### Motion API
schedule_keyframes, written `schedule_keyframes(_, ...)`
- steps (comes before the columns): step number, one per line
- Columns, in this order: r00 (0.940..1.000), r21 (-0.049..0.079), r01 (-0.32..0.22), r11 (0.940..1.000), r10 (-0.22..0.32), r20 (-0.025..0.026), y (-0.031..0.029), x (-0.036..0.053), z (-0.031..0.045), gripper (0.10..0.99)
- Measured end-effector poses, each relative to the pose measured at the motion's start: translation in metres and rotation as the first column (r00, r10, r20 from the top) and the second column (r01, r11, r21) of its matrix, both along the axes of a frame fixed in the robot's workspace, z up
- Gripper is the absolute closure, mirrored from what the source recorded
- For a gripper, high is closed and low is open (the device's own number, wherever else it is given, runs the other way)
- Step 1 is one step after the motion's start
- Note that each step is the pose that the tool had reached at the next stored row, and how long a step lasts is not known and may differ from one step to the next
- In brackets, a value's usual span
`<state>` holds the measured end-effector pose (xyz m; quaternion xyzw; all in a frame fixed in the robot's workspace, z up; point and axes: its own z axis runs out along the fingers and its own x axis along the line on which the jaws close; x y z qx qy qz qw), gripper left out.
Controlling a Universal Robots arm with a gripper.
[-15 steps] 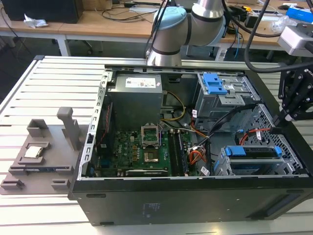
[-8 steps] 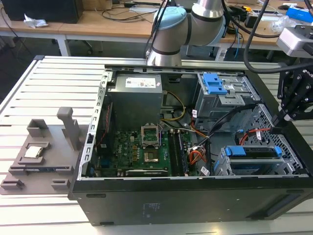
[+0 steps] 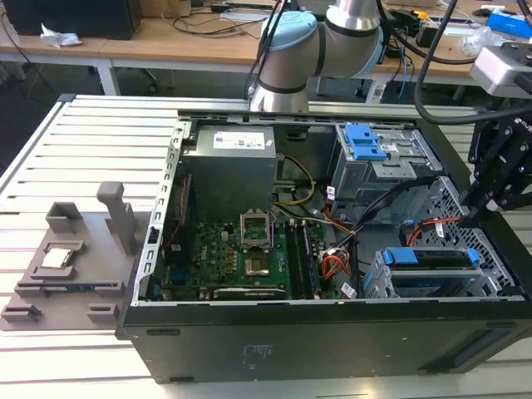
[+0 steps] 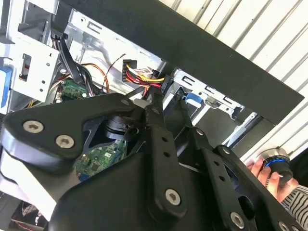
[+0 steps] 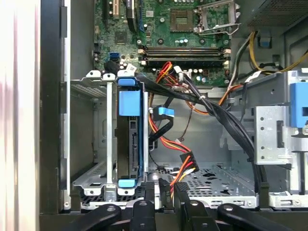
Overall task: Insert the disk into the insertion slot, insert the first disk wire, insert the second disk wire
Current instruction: 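Insert the first disk wire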
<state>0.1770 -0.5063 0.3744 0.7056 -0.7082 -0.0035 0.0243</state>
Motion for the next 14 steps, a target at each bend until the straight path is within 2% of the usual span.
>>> schedule_keyframes(2, 0.9983, -0.022, -0.058, 0.9981, 0.058, -0.0008, 0.0, 0.0001, -0.0014, 0.784)
schedule_keyframes(3, 0.995, -0.026, -0.1, 0.9946, 0.1, -0.0011, 0.0001, 0.0001, -0.0033, 0.784)
schedule_keyframes(4, 0.9942, -0.028, -0.107, 0.9938, 0.107, -0.0012, 0.0068, -0.0002, -0.0062, 0.784)
schedule_keyframes(6, 0.9942, -0.037, -0.108, 0.9935, 0.108, -0.0022, 0.0144, -0.0002, -0.0101, 0.784)
schedule_keyframes(7, 0.9942, -0.044, -0.108, 0.9932, 0.108, -0.003, 0.0158, -0.0002, -0.0109, 0.784)
schedule_keyframes(9, 0.9941, -0.068, -0.108, 0.9918, 0.108, -0.0055, 0.0168, -0.0002, -0.0126, 0.784)
schedule_keyframes(10, 0.994, -0.074, -0.109, 0.9912, 0.109, -0.0062, 0.0171, -0.0002, -0.0137, 0.784)
schedule_keyframes(12, 0.9937, -0.082, -0.112, 0.9903, 0.112, -0.0071, 0.0178, -0.0001, -0.018, 0.784)
schedule_keyframes(14, 0.9935, -0.086, -0.114, 0.9898, 0.113, -0.0076, 0.0178, 0.0008, -0.0189, 0.784)
